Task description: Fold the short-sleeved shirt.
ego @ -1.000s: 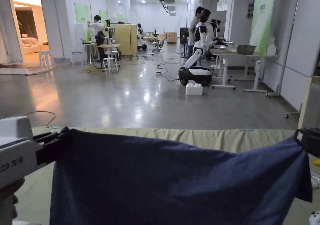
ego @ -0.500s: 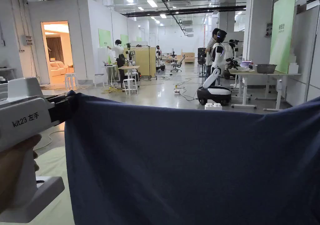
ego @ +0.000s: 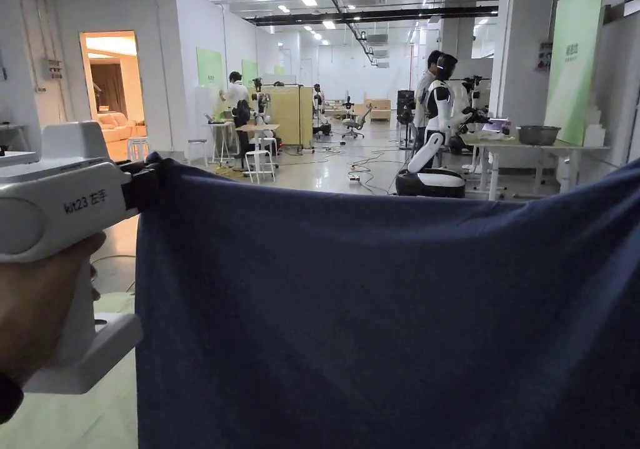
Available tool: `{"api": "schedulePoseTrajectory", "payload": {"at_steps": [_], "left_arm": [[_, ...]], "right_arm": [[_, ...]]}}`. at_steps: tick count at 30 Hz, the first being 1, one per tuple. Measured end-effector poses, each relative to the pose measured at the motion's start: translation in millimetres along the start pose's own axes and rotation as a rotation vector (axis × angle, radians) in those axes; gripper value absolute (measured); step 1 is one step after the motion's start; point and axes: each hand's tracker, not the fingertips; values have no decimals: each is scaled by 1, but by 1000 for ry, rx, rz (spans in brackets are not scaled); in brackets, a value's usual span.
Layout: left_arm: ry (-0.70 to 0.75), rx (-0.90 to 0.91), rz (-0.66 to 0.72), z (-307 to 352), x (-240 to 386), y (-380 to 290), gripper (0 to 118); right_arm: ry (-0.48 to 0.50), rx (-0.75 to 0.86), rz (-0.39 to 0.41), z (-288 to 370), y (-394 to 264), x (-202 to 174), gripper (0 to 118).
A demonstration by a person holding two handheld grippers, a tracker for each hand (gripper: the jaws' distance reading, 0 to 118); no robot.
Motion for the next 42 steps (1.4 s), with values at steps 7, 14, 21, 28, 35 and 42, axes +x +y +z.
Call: {"api": "schedulePoseTrajectory", "payload": {"at_steps": [7, 14, 21, 28, 35, 42], "left_arm": [[22, -22, 1, -45, 1, 4, 3], [117, -8, -83, -90, 14, 3, 3], [111, -37, -78, -126, 18, 2, 3], [110, -102, -66, -151, 17, -27, 3], [82, -248, -26, -151, 10, -112, 3], [-30, -284, 45, -77, 10, -182, 3]], "right_arm": [[-19, 5, 44, -55, -2, -9, 2], [-72, 30, 71, -101, 8, -25, 2], [-124, 56, 33, -128, 28, -32, 2], [-118, 0, 55, -139, -3, -42, 2], [-55, -126, 30, -126, -82, -47, 2], [39, -237, -104, -37, -149, -42, 2]]}}
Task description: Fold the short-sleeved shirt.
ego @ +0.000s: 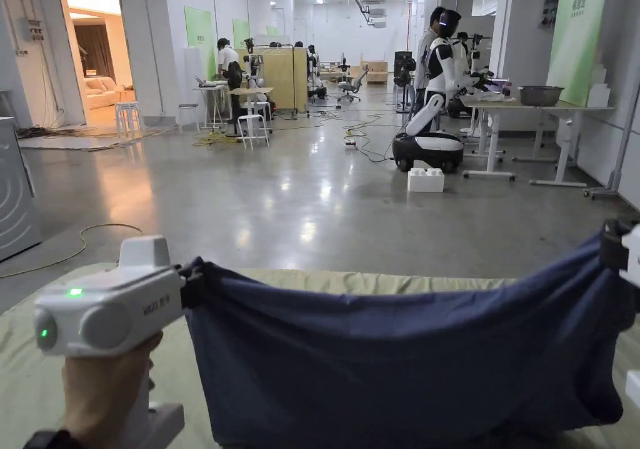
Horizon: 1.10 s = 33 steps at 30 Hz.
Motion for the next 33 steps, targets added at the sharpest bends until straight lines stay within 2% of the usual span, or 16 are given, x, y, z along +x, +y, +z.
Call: {"api": "schedulePoseTrajectory", "payload": {"at_steps": [1, 2, 3, 5, 6, 7, 10, 11, 15, 26, 27, 29, 30, 31, 32, 33], "left_arm": [[-14, 9, -3, 16, 0, -12, 3], [-21, 2, -4, 35, 0, -25, 3], [-41, 2, -13, 48, -8, -39, 3], [-51, 1, -15, 86, -14, -67, 3], [-61, -18, 0, 104, -18, -82, 3], [-66, -23, 19, 122, -22, -98, 3], [-43, -92, 86, 164, -34, -149, 3], [-62, -114, 113, 176, -37, -168, 3], [-53, -174, 170, 225, -41, -221, 3], [-26, -452, 152, 265, -50, -293, 4], [0, -480, 150, 263, -50, -297, 8], [37, -497, 162, 260, -55, -302, 34], [45, -498, 169, 259, -60, -304, 60], [48, -519, 196, 257, -64, -306, 75], [69, -517, 205, 257, -67, -305, 83], [83, -497, 215, 259, -71, -302, 83]], "right_arm": [[-20, -9, -32, 17, -15, 4, 2], [8, 53, 73, 36, -19, 6, 2], [15, -60, -35, 53, -41, 11, 2], [14, -22, 20, 93, -64, 22, 2], [1, -110, -62, 113, -86, 24, 2], [-1, -66, -8, 133, -96, 27, 2], [-2, -146, -65, 189, -148, 33, 2], [-4, -218, -161, 208, -172, 34, 2], [-38, -267, -217, 270, -223, 26, 2], [-14, -551, -170, 300, -300, 40, 2], [-4, -575, -168, 297, -303, 40, 2], [1, -618, -124, 290, -307, 41, 10], [-5, -655, -117, 290, -309, 39, 37], [-16, -683, -111, 287, -312, 41, 60], [-24, -726, -121, 284, -316, 44, 73], [-34, -705, -124, 286, -317, 46, 75]]}}
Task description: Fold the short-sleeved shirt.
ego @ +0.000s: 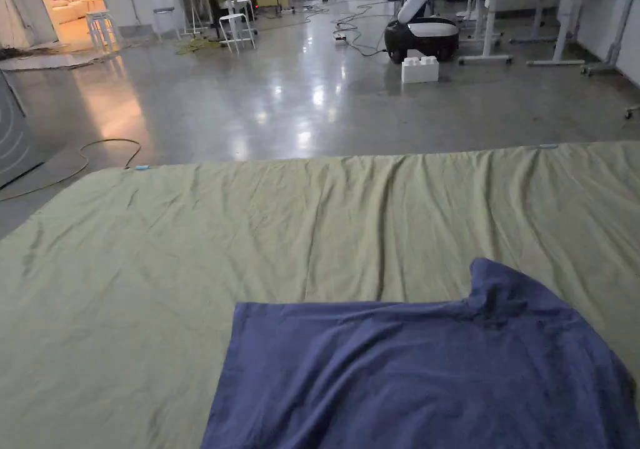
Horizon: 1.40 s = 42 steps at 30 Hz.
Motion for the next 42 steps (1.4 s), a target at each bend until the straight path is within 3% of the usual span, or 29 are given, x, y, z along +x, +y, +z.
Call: {"api": "schedulePoseTrajectory", "payload": {"at_steps": [4, 8, 13, 16, 20, 22, 23, 24, 25, 28, 42], "left_arm": [[52, 109, -73, 25, 3, 16, 83], [99, 297, -241, 63, 36, 35, 83], [66, 537, -334, 104, 84, 46, 83], [11, 732, -356, 127, 110, 41, 83], [-20, 731, -383, 139, 135, 44, 82], [-3, 723, -397, 141, 142, 47, 71], [3, 723, -397, 142, 143, 48, 59], [-2, 719, -394, 143, 144, 48, 38], [-24, 715, -381, 143, 142, 49, 20], [-90, 694, -327, 144, 137, 52, 0], [-62, 634, -350, 139, 136, 53, 0]], "right_arm": [[-78, 33, -11, 10, 3, 10, 75], [-73, 279, 46, 49, 18, 0, 75], [56, 458, 57, 90, 42, -30, 75], [74, 527, 92, 107, 51, -48, 75], [132, 573, 107, 120, 56, -65, 74], [147, 586, 122, 123, 56, -74, 60], [154, 590, 127, 124, 54, -78, 48], [159, 591, 138, 124, 53, -81, 27], [158, 593, 144, 124, 51, -83, 16], [165, 593, 164, 123, 47, -88, 2], [180, 598, 132, 125, 51, -85, 0]]}}
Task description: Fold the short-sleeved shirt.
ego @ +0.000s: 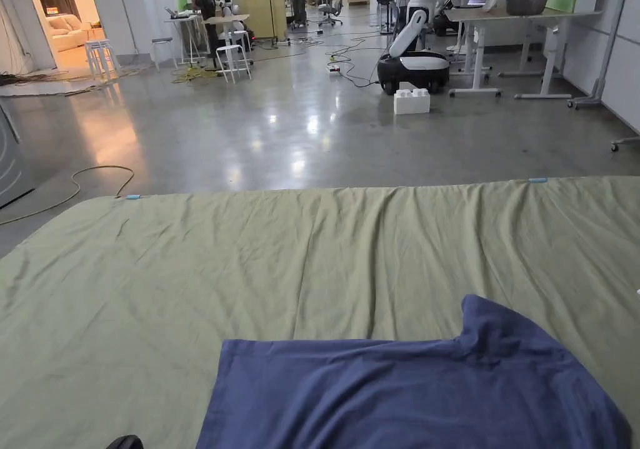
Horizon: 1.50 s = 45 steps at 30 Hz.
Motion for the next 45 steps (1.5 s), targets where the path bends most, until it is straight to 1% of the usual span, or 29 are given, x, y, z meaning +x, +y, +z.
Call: {"api": "schedulePoseTrajectory", "payload": {"at_steps": [3, 9, 12, 16, 17, 18, 20, 21, 25, 30, 31, 32, 33, 34, 35, 37, 38, 40, 42, 43, 44, 45], "left_arm": [[-3, -17, -6, -3, -2, -1, 0], [-16, -133, 61, -10, -16, -13, 0], [8, -253, 53, -15, -29, -33, 0], [-5, -440, 143, -30, -52, -72, 0], [6, -462, 164, -33, -57, -82, 1], [8, -473, 191, -37, -62, -96, 13], [-21, -562, 217, -45, -73, -118, 51], [-17, -629, 209, -52, -76, -129, 67], [-33, -730, 147, -65, -80, -158, 67], [-58, -792, 147, -87, -84, -177, 66], [-64, -810, 162, -92, -85, -181, 62], [-76, -832, 170, -96, -86, -184, 55], [-86, -852, 172, -100, -85, -187, 37], [-98, -889, 171, -105, -84, -192, 22], [-92, -894, 151, -107, -81, -195, 17], [-97, -903, 88, -109, -73, -194, 12], [-96, -913, 81, -112, -71, -193, 10], [-92, -941, 71, -117, -68, -193, 9], [-101, -964, 17, -122, -63, -197, 9], [-97, -969, 8, -123, -61, -197, 9], [-93, -975, -1, -124, -58, -196, 9], [-93, -977, -18, -123, -57, -195, 9]], "right_arm": [[-7, -9, 17, -3, -2, 1, 0], [0, -39, -22, -5, -10, 7, 0], [3, -74, -22, -5, -16, 7, 0], [12, -120, -26, -5, -25, 10, 0], [10, -123, -26, -6, -27, 10, 0], [11, -132, -28, -6, -28, 11, 0], [9, -147, -29, -6, -30, 12, 0], [6, -154, -28, -7, -31, 13, 0], [-1, -178, -39, -6, -35, 16, 0], [-15, -200, -62, -5, -40, 19, 0], [-18, -206, -64, -4, -41, 19, 0], [-21, -212, -64, -4, -43, 20, 0], [-25, -217, -60, -3, -45, 20, 0], [-29, -221, -53, -2, -46, 21, 0], [-35, -223, -50, -1, -46, 21, 0], [-45, -231, -54, 3, -48, 24, 0], [-53, -233, -58, 4, -49, 26, 0], [-78, -242, -66, 9, -50, 32, 0], [-120, -252, -67, 14, -51, 41, 2], [-165, -254, -60, 16, -53, 46, 10], [-190, -259, -64, 18, -56, 52, 26], [-219, -282, -65, 18, -62, 59, 46]]}}
